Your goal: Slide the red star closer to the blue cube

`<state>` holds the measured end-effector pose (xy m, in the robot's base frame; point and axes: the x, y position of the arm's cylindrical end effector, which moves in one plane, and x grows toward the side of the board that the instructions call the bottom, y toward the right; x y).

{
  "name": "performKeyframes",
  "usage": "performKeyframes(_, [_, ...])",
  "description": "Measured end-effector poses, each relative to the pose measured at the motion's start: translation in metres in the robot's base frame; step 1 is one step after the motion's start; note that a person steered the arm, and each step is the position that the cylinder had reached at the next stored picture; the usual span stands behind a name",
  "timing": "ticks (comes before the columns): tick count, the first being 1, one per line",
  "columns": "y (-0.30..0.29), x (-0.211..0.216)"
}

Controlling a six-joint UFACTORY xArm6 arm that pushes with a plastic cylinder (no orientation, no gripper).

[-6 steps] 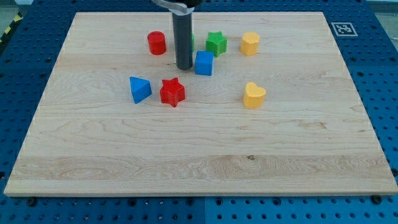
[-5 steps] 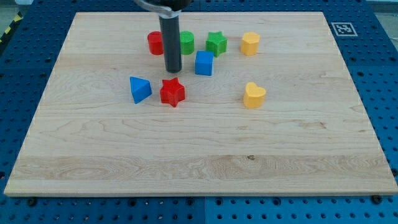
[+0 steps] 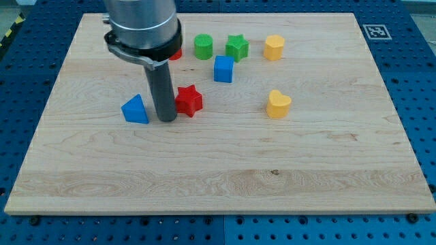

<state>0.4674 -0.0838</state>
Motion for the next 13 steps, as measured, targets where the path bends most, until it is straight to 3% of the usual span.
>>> performKeyframes(3, [0.031,-0.024])
performKeyframes(13, [0.029,-0.064])
